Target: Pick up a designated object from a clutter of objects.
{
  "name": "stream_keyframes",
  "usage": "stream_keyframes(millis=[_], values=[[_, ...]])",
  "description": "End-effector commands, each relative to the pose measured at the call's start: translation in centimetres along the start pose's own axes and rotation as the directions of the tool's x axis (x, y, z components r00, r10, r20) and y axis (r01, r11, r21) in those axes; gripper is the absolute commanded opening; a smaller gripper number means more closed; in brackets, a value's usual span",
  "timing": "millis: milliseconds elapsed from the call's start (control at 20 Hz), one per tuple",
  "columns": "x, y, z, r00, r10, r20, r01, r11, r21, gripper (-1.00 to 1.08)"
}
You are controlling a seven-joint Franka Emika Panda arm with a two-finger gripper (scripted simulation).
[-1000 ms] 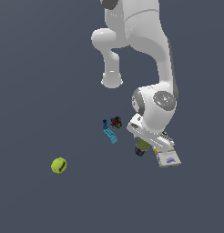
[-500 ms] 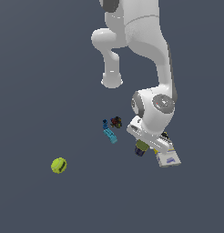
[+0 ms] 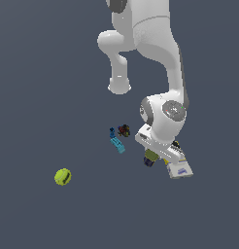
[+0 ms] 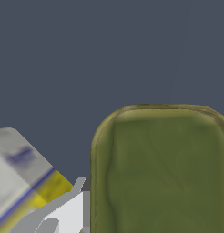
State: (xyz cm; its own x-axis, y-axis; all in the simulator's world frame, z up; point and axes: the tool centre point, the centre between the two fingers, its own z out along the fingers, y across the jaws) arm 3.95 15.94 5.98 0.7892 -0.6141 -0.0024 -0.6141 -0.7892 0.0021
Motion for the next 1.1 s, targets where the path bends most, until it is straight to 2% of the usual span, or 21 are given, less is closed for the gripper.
stream_keyframes(millis=[0,450,1050], values=[[0.3,0.1,-0.6,1.000,0.000,-0.002,0.000,1.000,0.003,-1.00],[2.5,2.3,-5.5,1.000,0.000,-0.002,0.000,1.000,0.003,-1.00],[8.0,7.4,-17.7,1.000,0.000,-0.001,0.000,1.000,0.004,-1.00]])
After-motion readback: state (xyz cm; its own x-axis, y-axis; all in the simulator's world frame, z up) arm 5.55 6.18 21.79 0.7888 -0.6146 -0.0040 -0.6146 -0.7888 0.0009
